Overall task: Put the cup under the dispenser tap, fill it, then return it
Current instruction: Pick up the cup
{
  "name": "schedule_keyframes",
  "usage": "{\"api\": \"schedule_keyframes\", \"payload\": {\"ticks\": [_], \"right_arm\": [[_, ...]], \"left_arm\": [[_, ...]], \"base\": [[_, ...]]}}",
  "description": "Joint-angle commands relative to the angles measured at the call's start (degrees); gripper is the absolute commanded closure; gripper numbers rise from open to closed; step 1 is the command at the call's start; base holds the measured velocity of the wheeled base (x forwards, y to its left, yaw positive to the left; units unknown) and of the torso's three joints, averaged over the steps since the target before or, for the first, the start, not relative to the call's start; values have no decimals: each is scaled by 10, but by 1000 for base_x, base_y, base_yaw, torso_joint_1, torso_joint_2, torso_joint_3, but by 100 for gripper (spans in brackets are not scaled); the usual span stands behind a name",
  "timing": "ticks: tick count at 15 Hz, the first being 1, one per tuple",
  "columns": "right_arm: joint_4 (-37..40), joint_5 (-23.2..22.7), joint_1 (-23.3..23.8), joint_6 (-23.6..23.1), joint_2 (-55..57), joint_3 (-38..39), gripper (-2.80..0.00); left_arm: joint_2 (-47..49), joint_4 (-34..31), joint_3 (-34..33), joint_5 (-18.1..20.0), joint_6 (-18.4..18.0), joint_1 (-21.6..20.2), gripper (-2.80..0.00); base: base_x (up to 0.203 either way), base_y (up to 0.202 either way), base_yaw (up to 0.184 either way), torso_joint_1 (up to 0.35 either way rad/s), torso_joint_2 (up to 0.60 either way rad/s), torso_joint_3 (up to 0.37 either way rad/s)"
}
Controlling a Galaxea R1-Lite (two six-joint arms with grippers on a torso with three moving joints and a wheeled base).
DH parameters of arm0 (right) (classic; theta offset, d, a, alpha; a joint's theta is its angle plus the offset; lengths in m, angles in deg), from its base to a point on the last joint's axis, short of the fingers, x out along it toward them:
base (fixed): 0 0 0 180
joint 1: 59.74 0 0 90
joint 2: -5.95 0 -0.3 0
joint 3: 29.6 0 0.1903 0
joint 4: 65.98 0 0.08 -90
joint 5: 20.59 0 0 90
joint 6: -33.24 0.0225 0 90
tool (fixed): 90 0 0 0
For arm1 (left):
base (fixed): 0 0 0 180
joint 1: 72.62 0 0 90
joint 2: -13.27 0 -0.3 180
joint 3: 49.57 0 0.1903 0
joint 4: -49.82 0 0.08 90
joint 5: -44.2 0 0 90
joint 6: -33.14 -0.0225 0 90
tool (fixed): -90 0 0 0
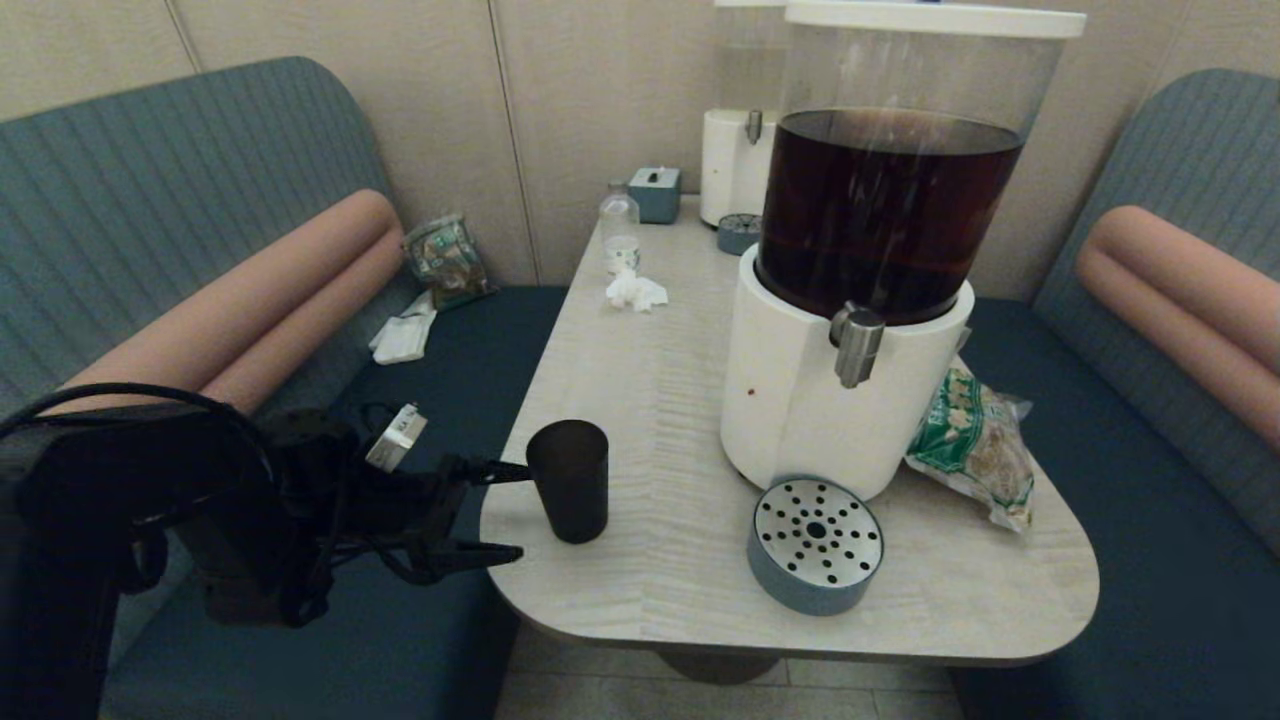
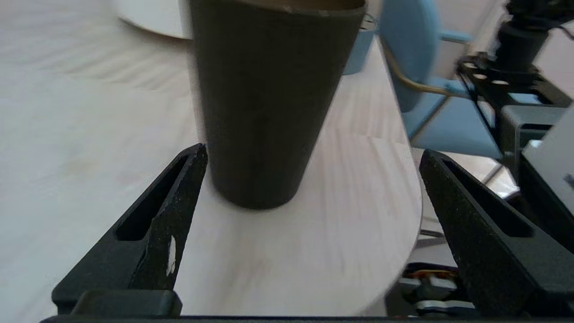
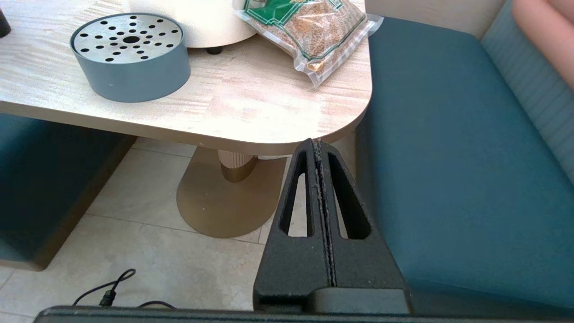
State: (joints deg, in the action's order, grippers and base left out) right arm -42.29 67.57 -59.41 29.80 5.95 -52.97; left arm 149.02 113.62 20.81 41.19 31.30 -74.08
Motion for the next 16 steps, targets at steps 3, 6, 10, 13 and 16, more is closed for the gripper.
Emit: {"api": "schedule_keyframes", "payload": {"ticks": [3, 6, 10, 13, 16], "right_arm": [[0, 0, 0, 0, 0, 0, 0], [0, 0, 0, -1, 0, 0, 0], [0, 0, 0, 0, 0, 0, 0], [0, 0, 0, 0, 0, 0, 0], [0, 0, 0, 0, 0, 0, 0]], "left_arm": [[25, 5, 30, -26, 2, 24, -280], [33, 5, 45, -47, 3, 40, -280], [52, 5, 86, -100, 8, 70, -280], [54, 5, 93, -132, 12, 95, -280], [53, 5, 97, -155, 20, 107, -280]], "base": [[0, 0, 0, 0, 0, 0], [0, 0, 0, 0, 0, 0], [0, 0, 0, 0, 0, 0], [0, 0, 0, 0, 0, 0], [0, 0, 0, 0, 0, 0]]}}
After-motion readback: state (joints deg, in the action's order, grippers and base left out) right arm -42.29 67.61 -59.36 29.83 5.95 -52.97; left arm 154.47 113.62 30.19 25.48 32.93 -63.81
